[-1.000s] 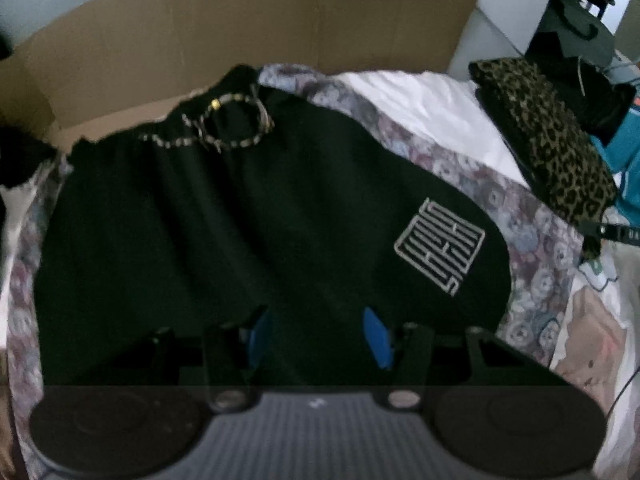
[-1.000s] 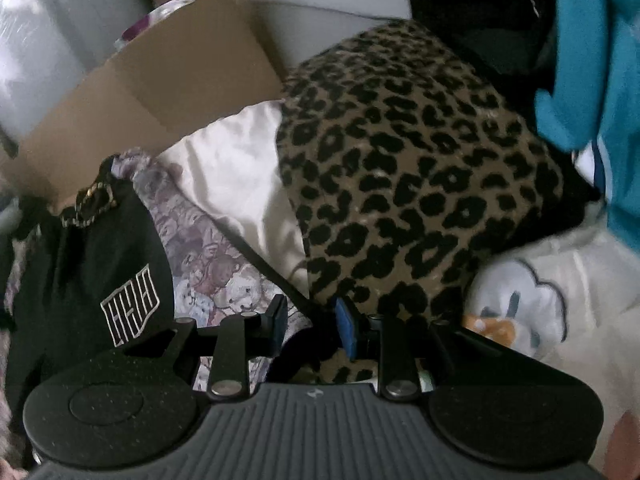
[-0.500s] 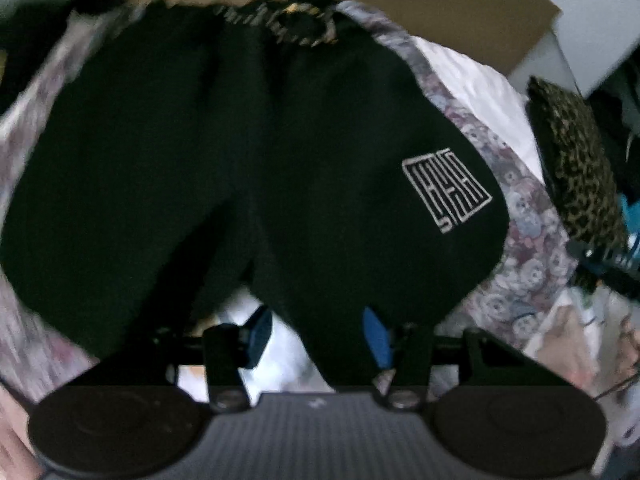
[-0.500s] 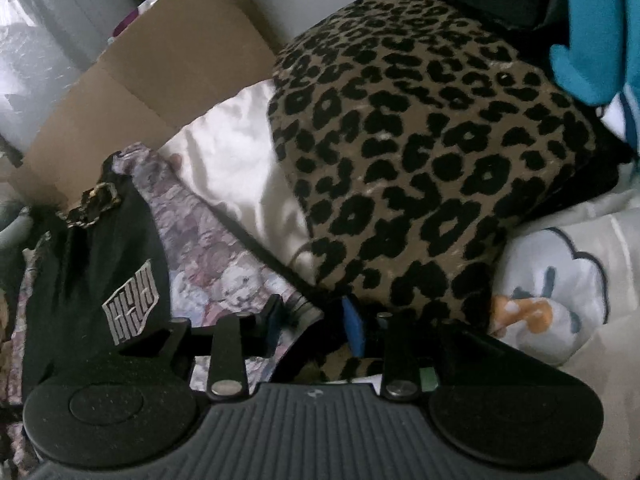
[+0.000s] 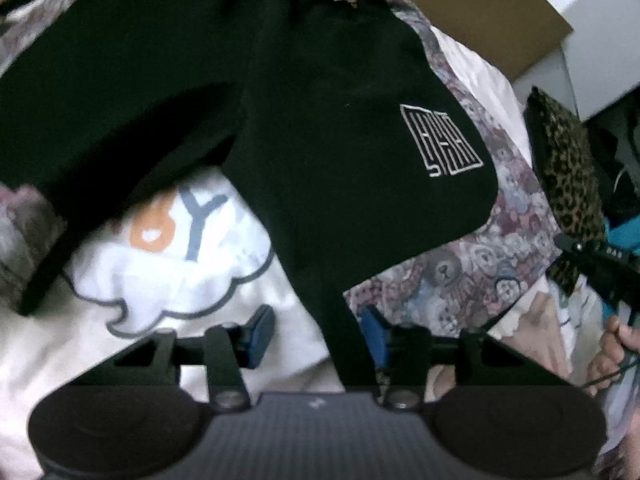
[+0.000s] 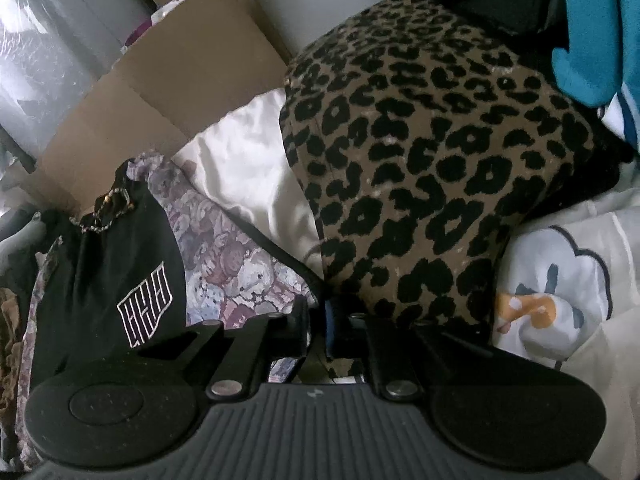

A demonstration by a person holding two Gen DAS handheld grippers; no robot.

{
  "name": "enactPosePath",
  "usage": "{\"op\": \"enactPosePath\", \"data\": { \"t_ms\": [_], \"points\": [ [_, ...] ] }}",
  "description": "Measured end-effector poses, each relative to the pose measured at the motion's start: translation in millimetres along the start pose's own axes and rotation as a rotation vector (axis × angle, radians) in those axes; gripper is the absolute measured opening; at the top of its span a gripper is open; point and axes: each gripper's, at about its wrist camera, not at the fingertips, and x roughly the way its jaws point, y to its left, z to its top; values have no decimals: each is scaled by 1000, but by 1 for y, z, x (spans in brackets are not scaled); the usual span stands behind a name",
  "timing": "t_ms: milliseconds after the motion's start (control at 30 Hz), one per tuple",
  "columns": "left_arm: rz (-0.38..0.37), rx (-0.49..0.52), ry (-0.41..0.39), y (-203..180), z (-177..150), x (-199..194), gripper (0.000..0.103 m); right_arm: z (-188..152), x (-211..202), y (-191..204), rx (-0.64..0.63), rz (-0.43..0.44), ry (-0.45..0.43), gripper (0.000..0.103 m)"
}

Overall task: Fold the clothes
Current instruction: 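Grasp the black garment near its logo with the left gripper and lift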

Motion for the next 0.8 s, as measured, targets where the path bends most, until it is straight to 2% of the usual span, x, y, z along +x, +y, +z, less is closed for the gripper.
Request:
{"op": "enactPosePath", "data": {
  "t_ms": [133, 167, 200, 333, 433, 467, 533, 600, 800],
  "points": [
    [-68, -62, 10, 7, -3, 4, 33, 4, -5, 0, 16, -4, -23, 6],
    [-98, -76, 20, 8, -4, 5, 22, 4, -5, 0, 17, -5, -25, 6],
    [-128, -89, 31, 9, -5, 6, 17, 4, -5, 0, 19, -6, -26, 6],
    [-161, -72, 61, 7, -11, 14, 22, 5, -4, -1, 28, -8, -29, 6],
    [-166, -104, 73, 11, -15, 23, 25, 3, -4, -1, 33, -11, -30, 6],
    [-170, -116, 77, 12, -16, 23, 23, 2, -4, -1, 30, -11, -33, 6],
    [-179, -140, 84, 15, -18, 22, 11, 2, -6, 0, 21, -10, -36, 6],
    [-185, -154, 93, 16, -18, 20, 4, 2, -8, 1, 17, -10, -36, 6],
    [-189, -163, 131, 16, -11, 6, 3, 4, -15, 8, -6, -21, -39, 6]
  ]
}}
